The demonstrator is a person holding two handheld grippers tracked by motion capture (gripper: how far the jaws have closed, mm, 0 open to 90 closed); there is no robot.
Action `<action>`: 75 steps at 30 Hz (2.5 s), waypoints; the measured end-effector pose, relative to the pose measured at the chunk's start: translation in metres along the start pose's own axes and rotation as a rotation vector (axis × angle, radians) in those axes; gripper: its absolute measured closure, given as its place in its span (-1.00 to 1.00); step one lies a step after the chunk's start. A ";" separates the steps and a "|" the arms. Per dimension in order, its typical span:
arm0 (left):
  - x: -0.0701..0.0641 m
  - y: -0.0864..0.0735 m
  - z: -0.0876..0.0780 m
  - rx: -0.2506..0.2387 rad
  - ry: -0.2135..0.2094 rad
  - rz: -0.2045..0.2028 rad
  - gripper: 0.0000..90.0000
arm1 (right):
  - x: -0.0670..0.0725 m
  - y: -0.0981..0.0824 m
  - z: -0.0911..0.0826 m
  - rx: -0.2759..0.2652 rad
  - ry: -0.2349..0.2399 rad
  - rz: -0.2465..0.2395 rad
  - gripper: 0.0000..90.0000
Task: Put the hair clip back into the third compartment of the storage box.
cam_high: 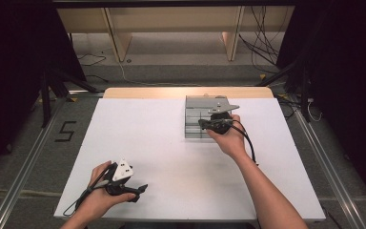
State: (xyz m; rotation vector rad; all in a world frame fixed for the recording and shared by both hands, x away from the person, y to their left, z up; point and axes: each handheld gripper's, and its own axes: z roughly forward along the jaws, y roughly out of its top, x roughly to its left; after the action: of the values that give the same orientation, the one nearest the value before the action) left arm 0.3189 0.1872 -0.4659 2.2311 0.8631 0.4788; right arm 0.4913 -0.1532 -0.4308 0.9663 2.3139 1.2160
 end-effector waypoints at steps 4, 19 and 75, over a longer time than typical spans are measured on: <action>0.000 0.000 0.000 0.000 0.000 -0.002 -0.63 | -0.002 0.001 -0.001 0.000 -0.005 0.002 1.00; 0.000 0.000 0.000 0.001 0.000 -0.003 -0.63 | -0.011 0.006 -0.003 -0.003 -0.021 0.013 1.00; 0.001 -0.001 0.000 -0.004 0.003 -0.011 -0.63 | -0.045 0.010 -0.006 0.013 -0.106 0.061 1.00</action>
State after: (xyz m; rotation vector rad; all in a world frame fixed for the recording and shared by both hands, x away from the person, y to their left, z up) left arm 0.3190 0.1882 -0.4662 2.2209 0.8749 0.4782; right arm 0.5233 -0.1848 -0.4193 1.0857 2.2278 1.1459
